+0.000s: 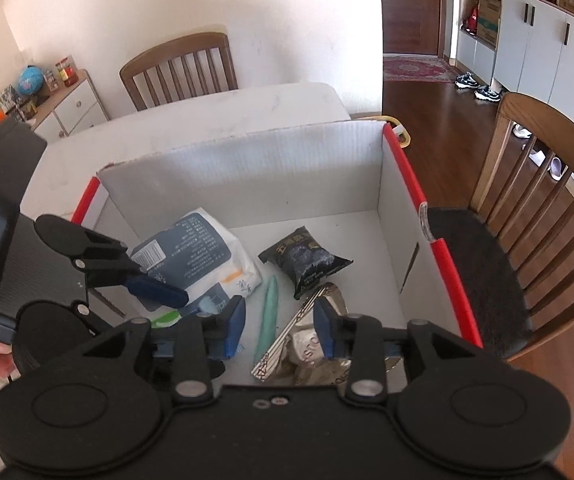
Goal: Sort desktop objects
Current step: 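Withdraw both open tools up from the shoebox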
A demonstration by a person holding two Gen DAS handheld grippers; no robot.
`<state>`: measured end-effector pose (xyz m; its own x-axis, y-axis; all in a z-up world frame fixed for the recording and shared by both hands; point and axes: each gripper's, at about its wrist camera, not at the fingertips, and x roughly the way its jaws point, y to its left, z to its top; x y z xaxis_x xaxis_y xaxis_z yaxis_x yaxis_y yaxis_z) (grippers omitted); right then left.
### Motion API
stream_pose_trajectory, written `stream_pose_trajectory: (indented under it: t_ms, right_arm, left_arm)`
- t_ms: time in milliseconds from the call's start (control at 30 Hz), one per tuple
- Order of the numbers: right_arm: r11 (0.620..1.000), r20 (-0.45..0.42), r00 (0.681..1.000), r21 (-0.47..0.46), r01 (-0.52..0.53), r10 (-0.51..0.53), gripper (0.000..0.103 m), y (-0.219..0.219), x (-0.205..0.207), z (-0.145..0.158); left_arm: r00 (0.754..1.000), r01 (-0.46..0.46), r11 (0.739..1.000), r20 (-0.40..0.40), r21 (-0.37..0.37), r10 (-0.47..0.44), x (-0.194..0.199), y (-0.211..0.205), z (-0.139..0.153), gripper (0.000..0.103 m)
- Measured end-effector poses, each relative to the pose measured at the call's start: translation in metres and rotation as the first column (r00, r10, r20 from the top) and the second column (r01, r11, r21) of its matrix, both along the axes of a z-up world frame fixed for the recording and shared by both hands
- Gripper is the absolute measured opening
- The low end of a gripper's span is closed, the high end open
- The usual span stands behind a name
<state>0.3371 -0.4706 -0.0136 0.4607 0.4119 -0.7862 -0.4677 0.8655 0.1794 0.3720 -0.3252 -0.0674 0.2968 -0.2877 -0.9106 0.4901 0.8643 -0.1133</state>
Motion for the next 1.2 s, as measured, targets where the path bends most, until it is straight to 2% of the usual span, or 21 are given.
stream_pose_trajectory:
  t_ms: [400,933,1033,1100,1200]
  right_arm:
    - [1.000,0.016,1.000,0.027,-0.002,0.001,0.040,-0.005,-0.010,0.013]
    - [0.999,0.037,0.999,0.046,0.020,-0.022,0.043,-0.003,-0.033,0.029]
    - [0.999,0.047,0.998,0.038,0.036,-0.038,0.048,0.001,-0.040,0.030]
    - [0.998,0.048,0.998,0.039,0.048,-0.050,0.054,0.002,-0.045,0.031]
    - [0.997,0.061,0.996,0.041,0.065,-0.068,0.058,0.006,-0.056,0.035]
  left_arm:
    - [0.995,-0.057,0.995,0.076,-0.079,0.063,-0.017,0.016,0.033,0.065]
    - [0.976,-0.093,0.976,0.174,-0.196,0.128,-0.067,0.039,0.072,0.065]
    - [0.976,-0.075,0.974,0.185,-0.215,0.116,-0.078,0.042,0.076,0.065]
    - [0.976,-0.062,0.973,0.191,-0.222,0.105,-0.084,0.043,0.077,0.072]
    - [0.973,-0.041,0.971,0.211,-0.233,0.092,-0.097,0.047,0.080,0.074]
